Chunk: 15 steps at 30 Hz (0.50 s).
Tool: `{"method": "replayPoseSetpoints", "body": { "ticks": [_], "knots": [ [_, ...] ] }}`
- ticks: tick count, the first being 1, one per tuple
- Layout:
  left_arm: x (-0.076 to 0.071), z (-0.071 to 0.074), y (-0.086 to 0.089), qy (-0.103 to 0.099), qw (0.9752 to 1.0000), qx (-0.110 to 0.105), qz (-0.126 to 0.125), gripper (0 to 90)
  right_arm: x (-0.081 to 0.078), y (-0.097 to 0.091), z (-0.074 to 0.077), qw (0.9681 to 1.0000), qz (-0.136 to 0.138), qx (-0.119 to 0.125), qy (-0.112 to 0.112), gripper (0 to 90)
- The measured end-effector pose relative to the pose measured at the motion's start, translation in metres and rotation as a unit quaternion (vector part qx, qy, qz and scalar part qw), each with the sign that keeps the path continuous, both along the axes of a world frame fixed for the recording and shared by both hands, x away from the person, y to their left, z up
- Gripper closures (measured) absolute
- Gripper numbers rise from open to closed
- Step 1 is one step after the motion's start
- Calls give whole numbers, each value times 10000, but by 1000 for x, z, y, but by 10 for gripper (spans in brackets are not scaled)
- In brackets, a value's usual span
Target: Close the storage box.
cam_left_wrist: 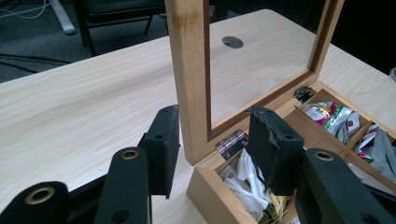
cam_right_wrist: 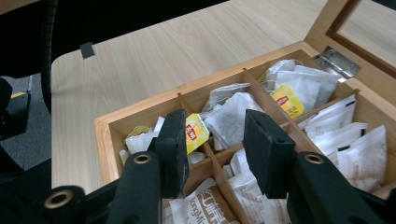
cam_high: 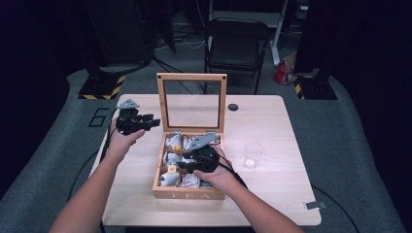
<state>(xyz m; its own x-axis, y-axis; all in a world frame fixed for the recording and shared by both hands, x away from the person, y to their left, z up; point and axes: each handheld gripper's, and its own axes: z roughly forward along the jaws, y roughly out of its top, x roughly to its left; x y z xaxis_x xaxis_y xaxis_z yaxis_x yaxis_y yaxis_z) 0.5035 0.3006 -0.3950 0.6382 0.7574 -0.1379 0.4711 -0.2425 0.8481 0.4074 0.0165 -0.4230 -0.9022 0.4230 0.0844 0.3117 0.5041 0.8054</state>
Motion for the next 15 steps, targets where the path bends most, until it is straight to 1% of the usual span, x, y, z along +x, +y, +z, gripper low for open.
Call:
{"method": "replayPoseSetpoints", "body": {
  "ticks": [8, 12, 15],
  "knots": [
    [-1, 2, 2, -25, 10000, -1, 2, 536, -2, 10, -5, 9998, 194, -58, 71, 630],
    [-2, 2, 3, -30, 10000, -44, 47, 536, -3, 13, -7, 9996, 234, -73, 119, 639],
    [-2, 3, 4, -50, 10000, -16, 35, 536, -3, 15, -8, 9995, 287, -82, 126, 647]
  ]
}}
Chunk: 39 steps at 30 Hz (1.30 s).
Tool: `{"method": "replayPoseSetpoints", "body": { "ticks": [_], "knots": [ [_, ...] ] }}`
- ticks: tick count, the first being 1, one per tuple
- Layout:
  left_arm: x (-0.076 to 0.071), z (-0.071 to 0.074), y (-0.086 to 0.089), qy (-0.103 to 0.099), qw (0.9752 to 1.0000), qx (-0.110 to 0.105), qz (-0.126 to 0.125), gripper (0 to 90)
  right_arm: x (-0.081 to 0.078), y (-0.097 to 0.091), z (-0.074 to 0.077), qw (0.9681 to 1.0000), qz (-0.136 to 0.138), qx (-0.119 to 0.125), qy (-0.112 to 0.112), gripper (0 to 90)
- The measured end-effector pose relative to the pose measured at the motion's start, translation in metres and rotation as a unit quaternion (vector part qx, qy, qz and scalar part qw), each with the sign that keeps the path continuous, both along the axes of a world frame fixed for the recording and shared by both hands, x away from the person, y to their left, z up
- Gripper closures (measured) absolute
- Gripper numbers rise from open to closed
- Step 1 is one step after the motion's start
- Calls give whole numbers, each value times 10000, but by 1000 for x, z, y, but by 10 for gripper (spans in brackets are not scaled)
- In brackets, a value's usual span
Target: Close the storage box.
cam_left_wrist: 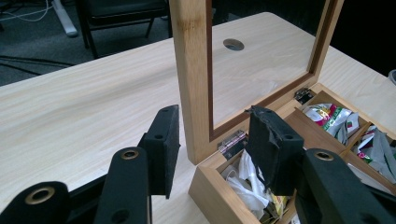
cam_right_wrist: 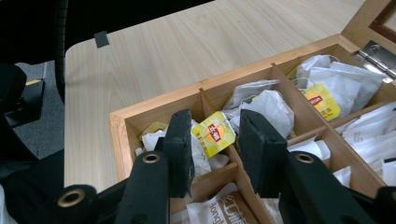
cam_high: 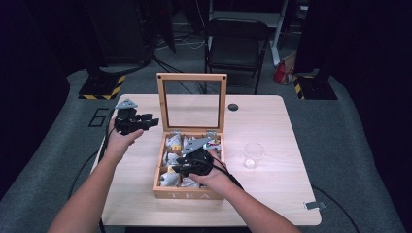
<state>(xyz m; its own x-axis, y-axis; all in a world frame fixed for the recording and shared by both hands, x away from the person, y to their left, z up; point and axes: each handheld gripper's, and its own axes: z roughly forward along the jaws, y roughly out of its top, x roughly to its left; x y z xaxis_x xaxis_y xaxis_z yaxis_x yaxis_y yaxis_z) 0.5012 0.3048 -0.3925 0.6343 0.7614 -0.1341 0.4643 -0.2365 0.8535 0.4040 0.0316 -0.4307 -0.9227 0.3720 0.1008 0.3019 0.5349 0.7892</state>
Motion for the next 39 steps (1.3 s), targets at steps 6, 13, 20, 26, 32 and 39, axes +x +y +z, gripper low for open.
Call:
{"method": "replayPoseSetpoints", "body": {
  "ticks": [6, 13, 20, 26, 32, 39],
  "knots": [
    [-1, 1, 1, 0, 10000, 9, -1, 536, 0, 7, -4, 9999, 75, -47, 54, 661],
    [-2, 1, 3, 14, 10000, 1, -9, 536, 0, 14, -9, 9997, 163, -146, 80, 682],
    [-2, 1, 2, 10, 10000, 24, -6, 536, 2, 17, -13, 9995, 186, -210, 122, 720],
    [-1, 1, 3, 22, 10000, -1, 11, 536, 2, 20, -16, 9990, 267, -288, 206, 754],
    [-1, 1, 4, -5, 10000, -20, 40, 536, 4, 21, -19, 9983, 370, -419, 173, 821],
    [-2, 2, 5, 0, 10000, -23, 41, 536, 2, 22, -17, 9972, 536, -442, 269, 896]
  ]
}}
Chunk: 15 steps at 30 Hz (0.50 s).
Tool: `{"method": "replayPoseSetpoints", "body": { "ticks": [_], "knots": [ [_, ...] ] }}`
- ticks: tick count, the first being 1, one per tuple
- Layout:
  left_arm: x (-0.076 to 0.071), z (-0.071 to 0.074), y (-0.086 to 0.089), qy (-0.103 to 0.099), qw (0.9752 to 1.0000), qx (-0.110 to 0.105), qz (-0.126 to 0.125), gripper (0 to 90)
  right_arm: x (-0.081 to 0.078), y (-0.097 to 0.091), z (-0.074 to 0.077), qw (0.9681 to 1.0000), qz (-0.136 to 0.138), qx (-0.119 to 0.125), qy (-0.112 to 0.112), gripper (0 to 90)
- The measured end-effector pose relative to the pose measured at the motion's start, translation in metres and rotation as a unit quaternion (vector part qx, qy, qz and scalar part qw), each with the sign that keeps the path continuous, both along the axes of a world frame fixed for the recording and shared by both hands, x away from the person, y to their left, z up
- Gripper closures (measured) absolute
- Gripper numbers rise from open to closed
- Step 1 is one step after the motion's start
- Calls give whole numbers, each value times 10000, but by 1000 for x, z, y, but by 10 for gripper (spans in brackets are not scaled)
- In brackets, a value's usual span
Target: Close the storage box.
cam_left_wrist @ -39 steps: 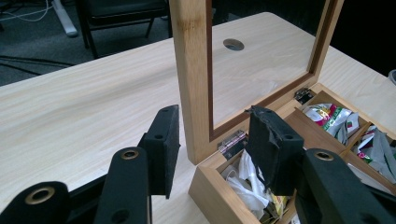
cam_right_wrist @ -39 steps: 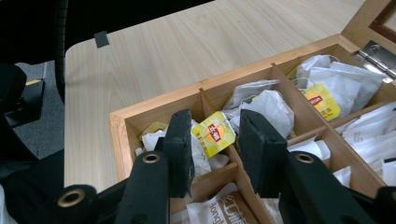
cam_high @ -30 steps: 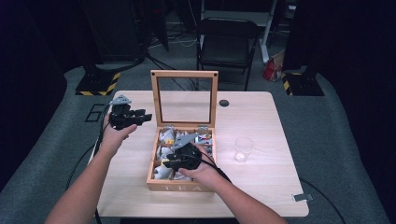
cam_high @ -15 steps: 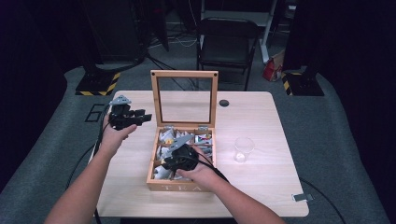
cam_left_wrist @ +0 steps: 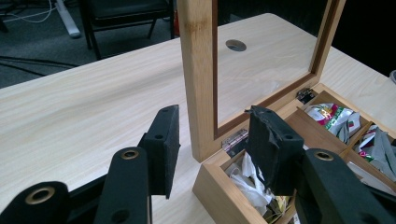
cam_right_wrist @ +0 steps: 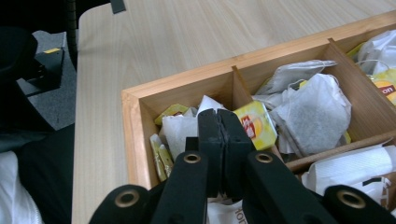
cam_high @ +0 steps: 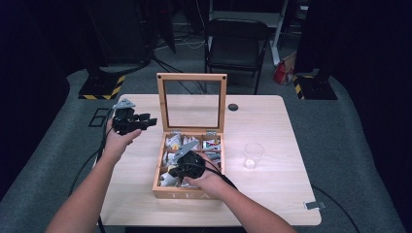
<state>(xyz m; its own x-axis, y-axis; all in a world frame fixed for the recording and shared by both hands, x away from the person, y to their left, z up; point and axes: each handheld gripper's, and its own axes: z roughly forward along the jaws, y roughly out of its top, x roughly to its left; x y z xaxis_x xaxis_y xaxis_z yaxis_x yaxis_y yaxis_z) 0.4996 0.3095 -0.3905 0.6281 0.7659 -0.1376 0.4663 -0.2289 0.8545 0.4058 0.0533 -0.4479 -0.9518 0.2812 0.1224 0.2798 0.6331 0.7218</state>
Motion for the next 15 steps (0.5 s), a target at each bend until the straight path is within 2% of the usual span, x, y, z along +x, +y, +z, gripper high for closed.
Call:
{"method": "replayPoseSetpoints", "body": {
  "ticks": [10, 15],
  "knots": [
    [1, 1, 1, -20, 10000, 20, 5, 537, -2, -1, 8, 9998, 47, 178, -98, 900],
    [1, 3, 1, -46, 10000, 10, 10, 537, -3, -4, 18, 9995, 6, 267, -139, 899]
  ]
}}
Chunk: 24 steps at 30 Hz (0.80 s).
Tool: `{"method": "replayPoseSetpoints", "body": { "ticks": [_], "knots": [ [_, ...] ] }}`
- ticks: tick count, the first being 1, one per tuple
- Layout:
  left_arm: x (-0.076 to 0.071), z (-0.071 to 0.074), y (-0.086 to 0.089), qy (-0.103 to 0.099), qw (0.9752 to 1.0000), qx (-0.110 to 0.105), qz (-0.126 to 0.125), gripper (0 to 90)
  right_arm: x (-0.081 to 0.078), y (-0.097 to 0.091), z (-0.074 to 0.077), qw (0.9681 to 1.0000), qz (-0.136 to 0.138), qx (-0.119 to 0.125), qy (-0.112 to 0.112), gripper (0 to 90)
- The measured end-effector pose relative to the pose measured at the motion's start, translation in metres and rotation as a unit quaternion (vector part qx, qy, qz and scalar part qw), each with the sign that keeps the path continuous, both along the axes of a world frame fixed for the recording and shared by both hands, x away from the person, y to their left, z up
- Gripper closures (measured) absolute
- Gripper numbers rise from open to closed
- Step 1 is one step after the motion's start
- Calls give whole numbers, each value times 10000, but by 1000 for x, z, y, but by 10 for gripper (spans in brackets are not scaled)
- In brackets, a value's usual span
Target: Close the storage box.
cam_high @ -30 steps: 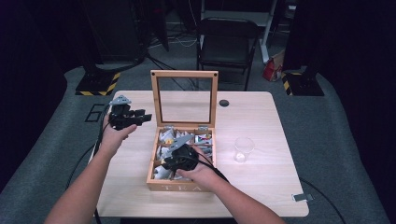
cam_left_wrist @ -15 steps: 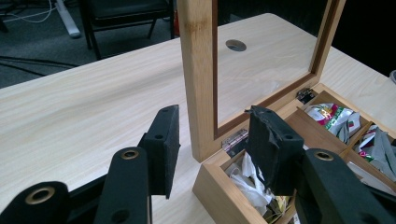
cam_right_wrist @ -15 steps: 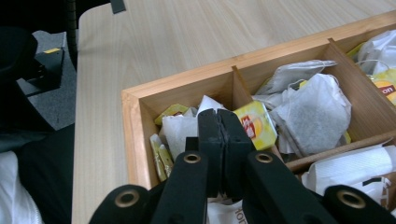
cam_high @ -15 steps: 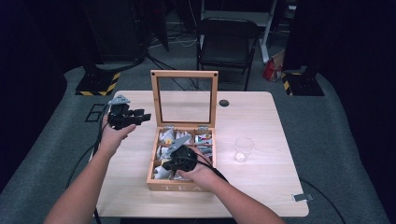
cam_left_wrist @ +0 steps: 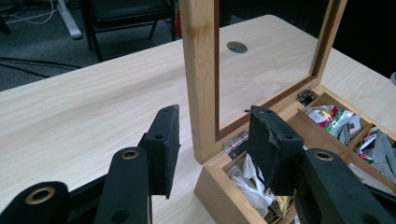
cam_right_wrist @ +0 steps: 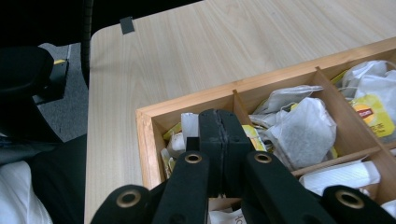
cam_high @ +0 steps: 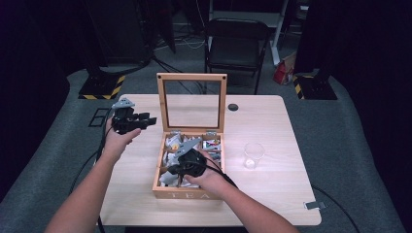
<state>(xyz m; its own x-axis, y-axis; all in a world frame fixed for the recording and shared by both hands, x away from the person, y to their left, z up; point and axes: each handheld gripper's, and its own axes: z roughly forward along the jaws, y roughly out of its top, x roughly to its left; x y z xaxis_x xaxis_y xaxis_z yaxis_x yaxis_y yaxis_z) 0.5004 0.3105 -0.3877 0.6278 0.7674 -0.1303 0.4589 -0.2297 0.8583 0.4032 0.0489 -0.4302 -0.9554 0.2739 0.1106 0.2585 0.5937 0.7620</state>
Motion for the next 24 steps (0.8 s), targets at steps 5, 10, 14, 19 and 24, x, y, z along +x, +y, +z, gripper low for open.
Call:
{"method": "replayPoseSetpoints", "body": {
  "ticks": [5, 10, 14, 19, 24],
  "knots": [
    [0, 1, 0, -9, 10000, 11, -4, 536, 0, -2, 9, 10000, 10, 27, -58, 900],
    [0, 3, 0, -9, 10000, 27, -20, 537, 0, -4, 19, 9999, 4, 74, -101, 899],
    [0, 4, 0, -16, 10000, 27, -16, 537, 1, -5, 23, 9999, -29, 87, -92, 899],
    [0, 3, 0, -25, 10000, 23, -4, 537, 2, -7, 27, 9998, -44, 117, -136, 900],
    [-1, 4, 0, -27, 10000, 3, 24, 537, 1, -11, 32, 9998, -94, 144, -101, 900]
  ]
}}
